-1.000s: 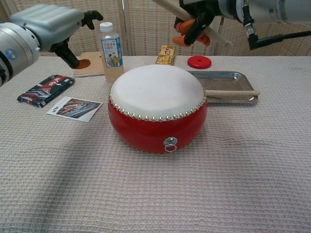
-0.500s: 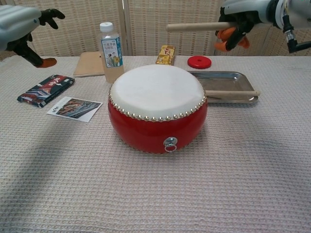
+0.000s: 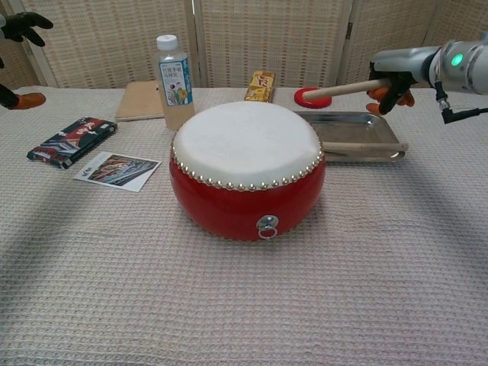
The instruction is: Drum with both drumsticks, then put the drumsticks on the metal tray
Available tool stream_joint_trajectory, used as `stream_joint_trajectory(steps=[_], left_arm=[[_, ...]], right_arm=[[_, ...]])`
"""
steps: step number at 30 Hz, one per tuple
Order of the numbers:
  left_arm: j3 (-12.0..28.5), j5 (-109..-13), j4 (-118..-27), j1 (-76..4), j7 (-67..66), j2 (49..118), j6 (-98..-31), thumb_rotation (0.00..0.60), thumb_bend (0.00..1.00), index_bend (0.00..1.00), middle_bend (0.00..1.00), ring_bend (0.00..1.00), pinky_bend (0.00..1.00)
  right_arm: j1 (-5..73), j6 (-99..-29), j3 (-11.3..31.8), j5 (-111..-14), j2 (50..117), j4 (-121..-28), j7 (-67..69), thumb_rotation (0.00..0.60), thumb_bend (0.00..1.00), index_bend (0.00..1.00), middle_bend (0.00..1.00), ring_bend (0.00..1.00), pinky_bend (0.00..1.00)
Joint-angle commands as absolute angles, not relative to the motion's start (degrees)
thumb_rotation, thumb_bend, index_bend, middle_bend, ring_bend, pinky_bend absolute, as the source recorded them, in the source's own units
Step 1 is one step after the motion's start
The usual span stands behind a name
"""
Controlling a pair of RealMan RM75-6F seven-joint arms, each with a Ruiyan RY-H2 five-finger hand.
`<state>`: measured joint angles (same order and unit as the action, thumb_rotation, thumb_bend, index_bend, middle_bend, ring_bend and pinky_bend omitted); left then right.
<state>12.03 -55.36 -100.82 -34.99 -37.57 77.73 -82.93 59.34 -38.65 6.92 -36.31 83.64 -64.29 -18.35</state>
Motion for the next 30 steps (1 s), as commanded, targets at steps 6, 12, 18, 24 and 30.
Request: stream_joint_trajectory(steps=[6,12,18,24,30], left_arm=[[12.18,-56.33,-100.81,-33.19,-34.85,76.49,-82.56,0.600,0.35,0.00,0.14,0.10,0.28],[12.60,-56.97,-100.96,-32.34,-33.59,75.95,-82.43,0.600,0.35,0.00,0.14,0.10,0.28],[12.90,-57.24,-100.71,-31.55,-32.65,75.65,-82.26,0.600,0.35,0.00,0.14,0.10,0.28],[13.41,-57.47,-100.34,-30.92,-31.95,75.59,-82.40,0.600,0.35,0.00,0.14,0.10,0.26],[13.74,-58.12,-100.42,-30.44,-31.46,75.50,-82.54,0.600,0.34,0.00,0.14,0.10,0.26]], right_arm=[[60.78,-31.11,6.60,-37.10,96.86,-43.92,-19.35,0.600,0.45,0.98,0.92,0.65,0.69],[62.20,-28.04,7.87,-34.82,102.09,-35.59,-22.18,0.600,0.45,0.70,0.73,0.50,0.64],[63.27,-27.36,10.18,-33.81,105.14,-31.08,-23.81,0.600,0.31,0.33,0.45,0.25,0.50],[63.19,-27.96,12.99,-34.19,104.69,-31.30,-22.98,0.600,0.16,0.17,0.27,0.09,0.40],[62.41,-27.19,15.16,-33.85,102.64,-34.31,-21.77,0.600,0.12,0.14,0.25,0.08,0.39]])
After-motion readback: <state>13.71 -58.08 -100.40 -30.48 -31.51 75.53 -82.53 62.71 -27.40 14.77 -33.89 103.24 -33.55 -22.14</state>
